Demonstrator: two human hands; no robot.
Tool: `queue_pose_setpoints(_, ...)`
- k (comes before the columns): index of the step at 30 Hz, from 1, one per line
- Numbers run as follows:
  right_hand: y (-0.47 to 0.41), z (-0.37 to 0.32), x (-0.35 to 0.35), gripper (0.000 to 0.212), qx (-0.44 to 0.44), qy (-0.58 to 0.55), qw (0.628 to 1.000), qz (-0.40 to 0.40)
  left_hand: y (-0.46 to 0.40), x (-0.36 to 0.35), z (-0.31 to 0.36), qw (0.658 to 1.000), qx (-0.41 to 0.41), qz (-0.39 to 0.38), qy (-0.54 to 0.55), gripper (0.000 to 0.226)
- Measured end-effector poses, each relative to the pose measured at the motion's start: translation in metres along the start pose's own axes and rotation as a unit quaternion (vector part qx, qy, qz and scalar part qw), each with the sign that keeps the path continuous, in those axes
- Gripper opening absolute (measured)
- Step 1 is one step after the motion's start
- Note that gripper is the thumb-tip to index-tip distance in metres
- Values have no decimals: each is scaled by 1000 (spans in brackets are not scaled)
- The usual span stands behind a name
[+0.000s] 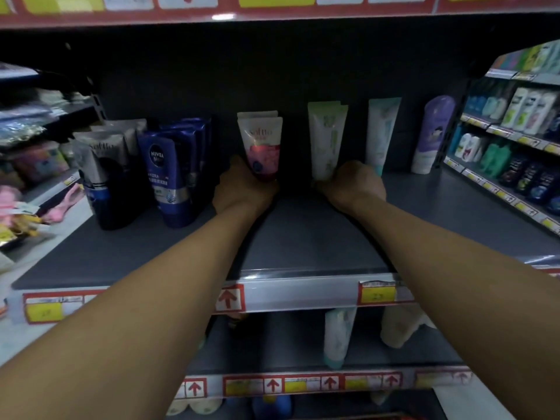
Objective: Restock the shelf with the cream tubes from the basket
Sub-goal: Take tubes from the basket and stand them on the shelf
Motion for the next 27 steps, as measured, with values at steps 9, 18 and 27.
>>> queue_pose_setpoints(9, 2, -3, 2, 40, 15, -10, 1000, 11, -6, -3, -3, 1000, 7, 8, -4, 72)
queue_pose_setpoints(18, 2, -6, 3, 37, 24, 0, 1000, 12, -8, -1, -4, 1000, -1, 19, -4, 68)
queue_pose_setpoints(27, 2, -5, 4, 45, 20, 8, 1000, 22, -7, -1, -3, 1000, -1, 19, 2, 73)
Point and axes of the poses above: each hand's wrist, its own y-axis away from the middle knuckle, its own x-axis out of the back of the hand, z = x × y, the point moved 10 cm from there along -y, towards the middle knuckle, and after that the axes turned 15 degrees about y, right-handed, at the moved point
